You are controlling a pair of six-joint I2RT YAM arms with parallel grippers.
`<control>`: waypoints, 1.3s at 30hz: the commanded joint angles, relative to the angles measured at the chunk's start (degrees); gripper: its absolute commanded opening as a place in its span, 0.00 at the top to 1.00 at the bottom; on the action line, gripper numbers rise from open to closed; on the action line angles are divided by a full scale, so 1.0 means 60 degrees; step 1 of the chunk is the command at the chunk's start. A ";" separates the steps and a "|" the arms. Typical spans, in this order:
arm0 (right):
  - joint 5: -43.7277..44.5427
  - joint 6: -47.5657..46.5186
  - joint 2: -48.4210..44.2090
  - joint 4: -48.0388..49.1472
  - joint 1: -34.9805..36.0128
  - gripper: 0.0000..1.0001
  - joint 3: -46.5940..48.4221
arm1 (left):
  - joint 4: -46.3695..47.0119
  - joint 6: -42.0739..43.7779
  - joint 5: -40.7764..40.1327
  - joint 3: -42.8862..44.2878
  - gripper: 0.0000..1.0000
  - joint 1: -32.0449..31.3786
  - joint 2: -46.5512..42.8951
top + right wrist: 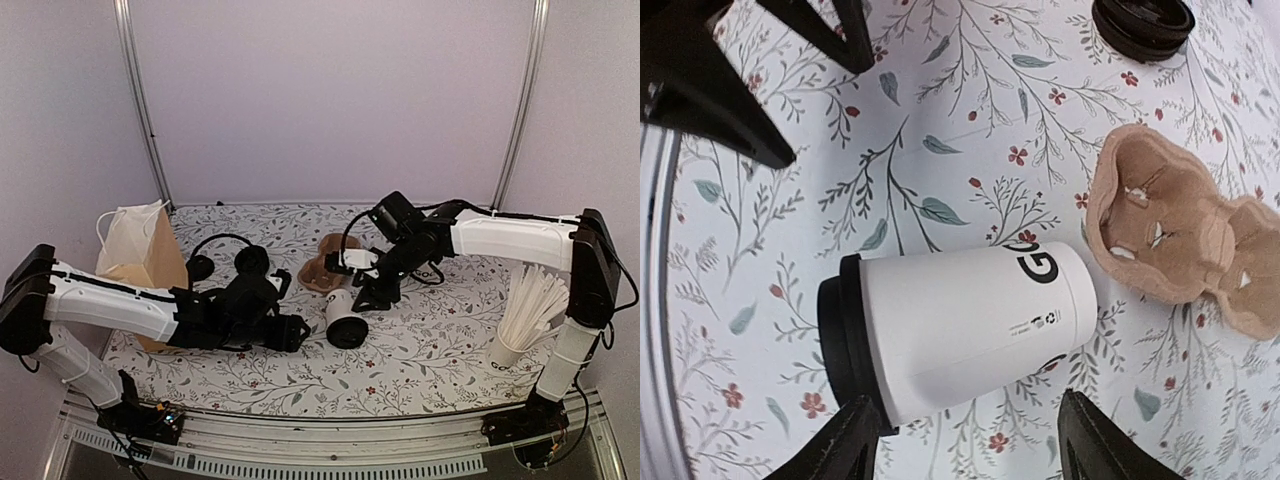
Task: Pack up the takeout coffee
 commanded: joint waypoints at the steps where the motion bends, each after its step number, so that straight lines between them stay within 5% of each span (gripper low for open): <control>1: 0.1010 -0.3086 -0.0571 0.1129 0.0097 0.36 -0.1353 | 0.0860 0.0076 -0.0049 -0.0570 0.27 -0.0066 -0.0515; 5: 0.3615 -0.5150 -0.0584 0.3120 0.0549 0.34 -0.2672 | 0.0918 -0.0117 -0.0092 -0.0774 0.27 -0.0077 -0.0791; 7: 0.3679 -0.5561 -0.0344 0.3624 0.0665 0.31 -0.2775 | 0.0931 -0.0189 -0.0122 -0.0860 0.27 -0.0080 -0.0859; 10: 0.3455 -0.5578 -0.0132 0.4010 0.0902 0.03 -0.2717 | 0.1038 -0.0270 -0.0114 -0.1021 0.27 -0.0064 -0.0942; 11: 0.3469 -0.5570 -0.0051 0.4109 0.1024 0.01 -0.2694 | 0.1057 -0.0309 -0.0104 -0.1070 0.27 -0.0063 -0.0942; 26: 0.2177 -0.4181 0.1591 0.3351 0.1328 0.02 -0.0482 | 0.2876 -0.0190 0.0359 -0.1718 0.24 0.0477 -0.0474; 39: 0.0836 -0.3423 0.2290 0.2123 0.1328 0.12 0.0014 | 0.2576 -0.0564 -0.0282 -0.2958 0.20 0.0470 -0.2771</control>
